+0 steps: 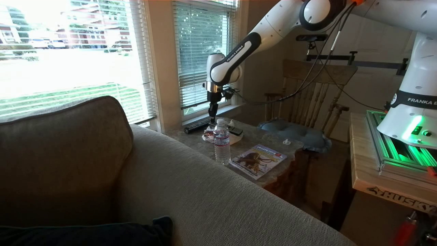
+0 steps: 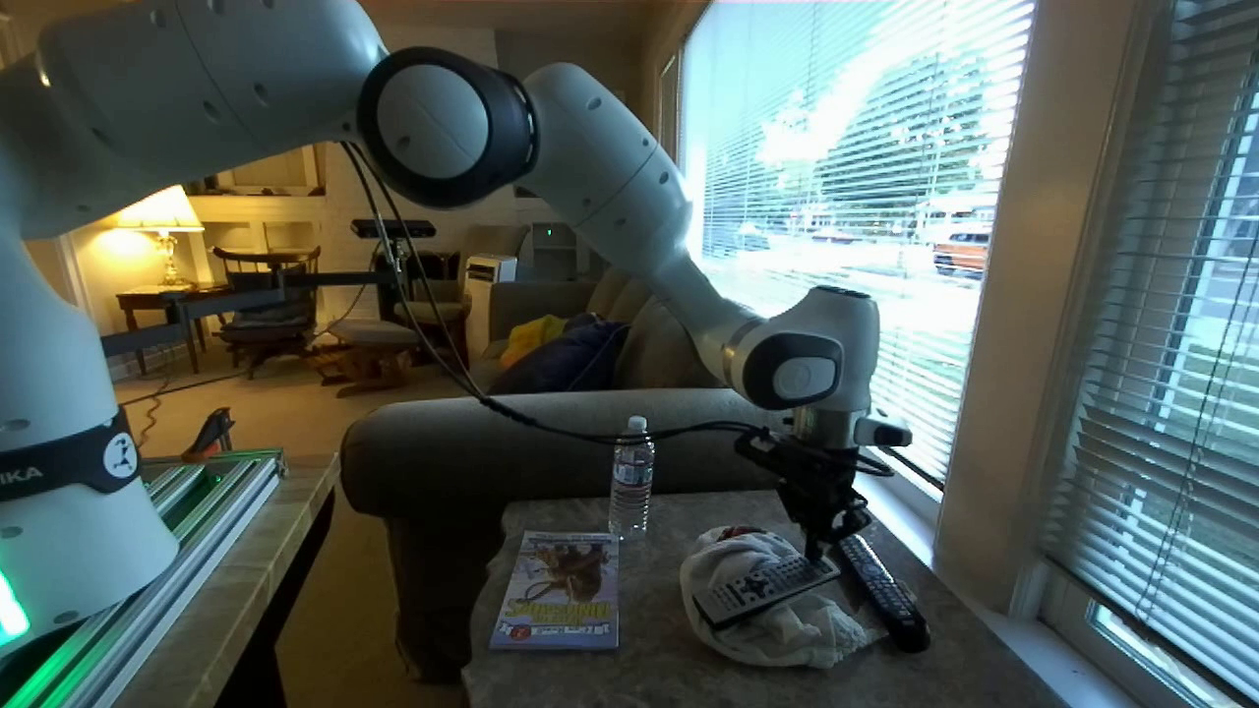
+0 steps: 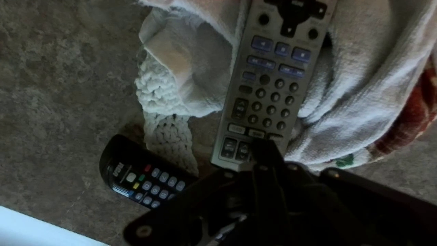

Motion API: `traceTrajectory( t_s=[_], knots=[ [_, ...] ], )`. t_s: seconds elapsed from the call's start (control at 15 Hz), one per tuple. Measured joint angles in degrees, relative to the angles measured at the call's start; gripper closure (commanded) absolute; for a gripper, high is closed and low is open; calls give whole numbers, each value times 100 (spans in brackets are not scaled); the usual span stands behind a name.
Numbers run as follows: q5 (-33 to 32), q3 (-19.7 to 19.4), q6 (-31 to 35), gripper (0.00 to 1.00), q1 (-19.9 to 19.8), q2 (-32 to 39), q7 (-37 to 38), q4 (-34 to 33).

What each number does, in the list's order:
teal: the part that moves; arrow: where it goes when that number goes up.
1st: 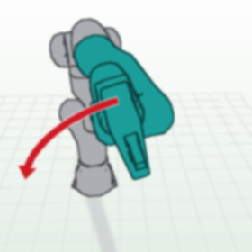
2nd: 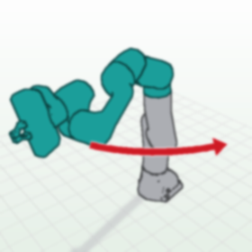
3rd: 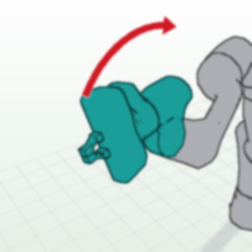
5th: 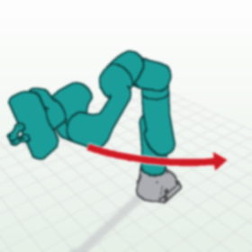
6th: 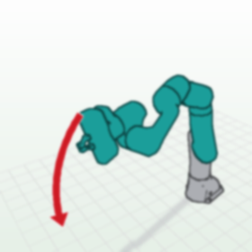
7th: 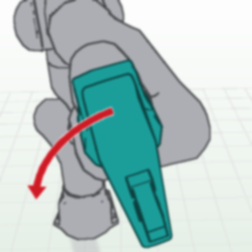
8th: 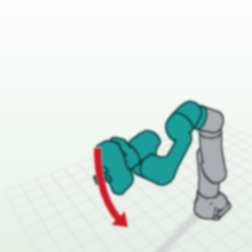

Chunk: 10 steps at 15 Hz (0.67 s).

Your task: Put the grey remote control on top of the white towel then press a button on the remote control.

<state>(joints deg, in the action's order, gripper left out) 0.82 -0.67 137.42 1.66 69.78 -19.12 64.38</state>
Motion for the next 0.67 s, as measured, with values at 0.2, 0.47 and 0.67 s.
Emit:
traceTrajectory(
  t_s=[0.2, 0.47, 0.67],
  knots=[
    [0, 2, 169, 100, -4, 24, 0, 0],
    [0, 26, 299, 100, -7, 42, 0, -4],
    [0, 62, 311, 100, -8, 44, 0, -4]
  ],
)
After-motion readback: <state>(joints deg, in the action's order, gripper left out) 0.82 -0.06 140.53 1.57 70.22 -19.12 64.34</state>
